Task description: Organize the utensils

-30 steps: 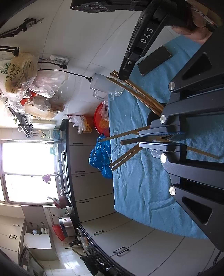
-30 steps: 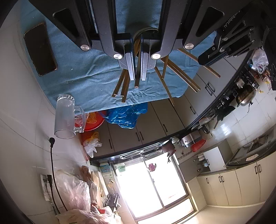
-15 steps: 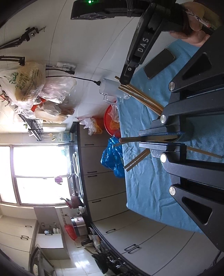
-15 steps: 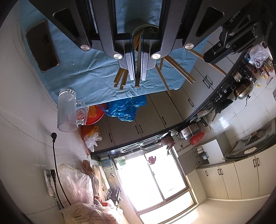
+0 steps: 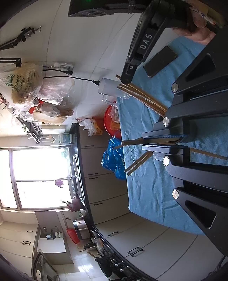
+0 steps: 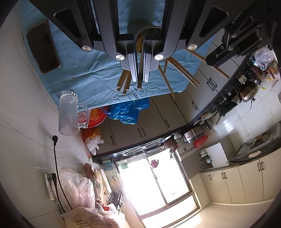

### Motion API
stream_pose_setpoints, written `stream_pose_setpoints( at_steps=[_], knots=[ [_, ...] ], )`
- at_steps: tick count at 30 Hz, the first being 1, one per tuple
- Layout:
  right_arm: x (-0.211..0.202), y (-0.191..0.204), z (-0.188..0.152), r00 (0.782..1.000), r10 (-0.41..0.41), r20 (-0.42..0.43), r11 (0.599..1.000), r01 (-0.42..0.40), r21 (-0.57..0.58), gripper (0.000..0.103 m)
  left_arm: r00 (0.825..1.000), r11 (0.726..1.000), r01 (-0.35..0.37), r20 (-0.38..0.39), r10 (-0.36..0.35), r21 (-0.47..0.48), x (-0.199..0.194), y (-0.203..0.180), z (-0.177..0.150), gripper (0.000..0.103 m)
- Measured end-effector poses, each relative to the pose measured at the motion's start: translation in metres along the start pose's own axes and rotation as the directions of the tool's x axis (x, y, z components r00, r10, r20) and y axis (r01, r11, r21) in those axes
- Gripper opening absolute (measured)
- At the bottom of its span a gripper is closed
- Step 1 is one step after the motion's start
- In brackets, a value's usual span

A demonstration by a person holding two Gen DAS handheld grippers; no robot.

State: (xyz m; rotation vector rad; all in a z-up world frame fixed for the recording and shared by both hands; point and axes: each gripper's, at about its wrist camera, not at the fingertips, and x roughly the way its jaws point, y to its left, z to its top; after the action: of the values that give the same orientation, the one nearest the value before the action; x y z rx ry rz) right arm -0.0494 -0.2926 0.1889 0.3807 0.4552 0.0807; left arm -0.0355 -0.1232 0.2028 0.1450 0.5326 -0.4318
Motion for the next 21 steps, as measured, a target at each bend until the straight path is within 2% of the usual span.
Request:
stream_pose_setpoints(
  at_steps=[15, 21],
  knots=[
    [0.006, -0.001, -0.001, 1.000, 0.003, -0.010, 1.000, -0.003, -0.002, 0.006, 0.998, 0.999, 0.007, -0.057, -0.009, -0.034, 0.020, 0.009, -0.004, 0.005],
    [0.006, 0.000, -0.001, 1.000, 0.000, -0.011, 1.000, 0.000, -0.001, 0.006, 0.997, 0.994, 0.046, -0.052, -0.051, -0.100, 0.019, 0.025, 0.001, 0.005]
  ],
)
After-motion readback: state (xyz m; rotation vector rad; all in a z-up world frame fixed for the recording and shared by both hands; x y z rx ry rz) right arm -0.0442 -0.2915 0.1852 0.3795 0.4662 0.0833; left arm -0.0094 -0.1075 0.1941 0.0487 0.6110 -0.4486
